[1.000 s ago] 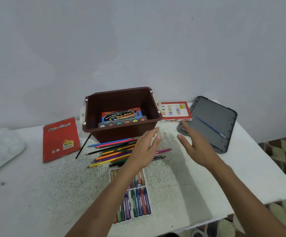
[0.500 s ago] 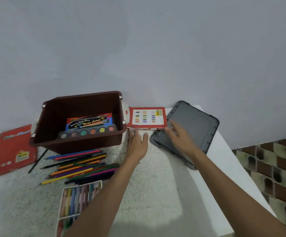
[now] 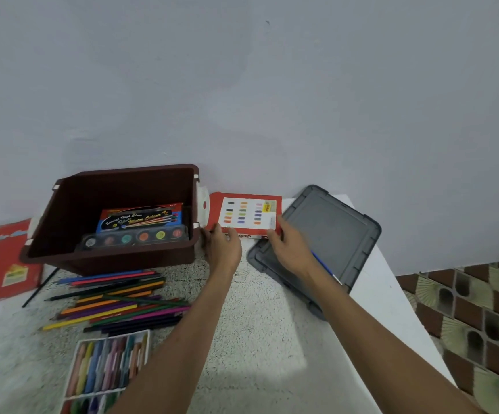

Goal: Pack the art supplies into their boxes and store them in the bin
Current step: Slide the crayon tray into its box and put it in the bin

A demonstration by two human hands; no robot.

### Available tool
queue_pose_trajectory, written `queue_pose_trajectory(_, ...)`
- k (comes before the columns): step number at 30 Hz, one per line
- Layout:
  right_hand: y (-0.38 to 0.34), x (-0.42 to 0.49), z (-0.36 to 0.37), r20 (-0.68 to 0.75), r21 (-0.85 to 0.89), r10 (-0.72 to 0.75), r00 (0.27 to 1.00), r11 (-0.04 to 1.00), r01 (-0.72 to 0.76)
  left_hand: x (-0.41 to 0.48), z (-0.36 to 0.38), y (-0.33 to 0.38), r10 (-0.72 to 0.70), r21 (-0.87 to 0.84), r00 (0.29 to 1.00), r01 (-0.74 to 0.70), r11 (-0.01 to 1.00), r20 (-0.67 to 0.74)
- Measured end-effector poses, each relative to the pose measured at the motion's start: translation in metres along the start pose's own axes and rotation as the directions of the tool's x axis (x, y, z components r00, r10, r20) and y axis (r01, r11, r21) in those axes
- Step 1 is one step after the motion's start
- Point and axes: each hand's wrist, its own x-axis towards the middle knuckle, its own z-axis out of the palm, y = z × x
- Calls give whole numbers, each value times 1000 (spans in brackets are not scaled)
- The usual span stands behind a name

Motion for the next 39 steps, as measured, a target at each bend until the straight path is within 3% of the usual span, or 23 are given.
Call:
queue_pose_trajectory(6, -8, -3, -5, -168, 264, 110, 980, 962, -63, -11, -1, 7, 43, -115, 999, -46, 992, -29)
queue_pose_trajectory(9, -9, -6, -14, -298, 349, 175, 938, 935, -63, -18, -7, 6, 24, -242, 998, -39, 970, -64)
queue_pose_trajectory(12, -3, -12, -24, -329, 456, 283, 901, 883, -111, -30, -12, 8, 9, -341, 996, -39, 939, -89)
queue_pose_trajectory(17, 1, -37, -41, -210, 573, 371, 904, 796, -194, -59, -17, 6, 18, -382, 995, -55, 923, -101)
queue_pose_trajectory(21, 3, -71, -52, -123, 545, 385, 915, 796, -262, -84, -21, -2, 92, -421, 993, -116, 899, -76)
queue_pose_trajectory(25, 6, -105, -54, -155, 564, 419, 895, 781, -268, -108, -32, -13, 103, -487, 994, -99, 868, -17)
queue_pose_trajectory(29, 4, -135, -39, -154, 627, 446, 882, 734, -261, -132, -48, -26, 74, -620, 996, -84, 780, -42)
queue_pose_trajectory(33, -5, -159, -16, -56, 717, 427, 902, 646, -261, -151, -69, -38, -65, -766, 995, -12, 643, -70)
queue_pose_trajectory(35, -13, -167, -1, -23, 729, 408, 913, 632, -264, -157, -82, -45, -70, -815, 997, 67, 576, 32)
queue_pose_trajectory(39, -30, -179, 37, 47, 711, 380, 924, 637, -298, -169, -114, -57, 42, -811, 967, 187, 554, 252)
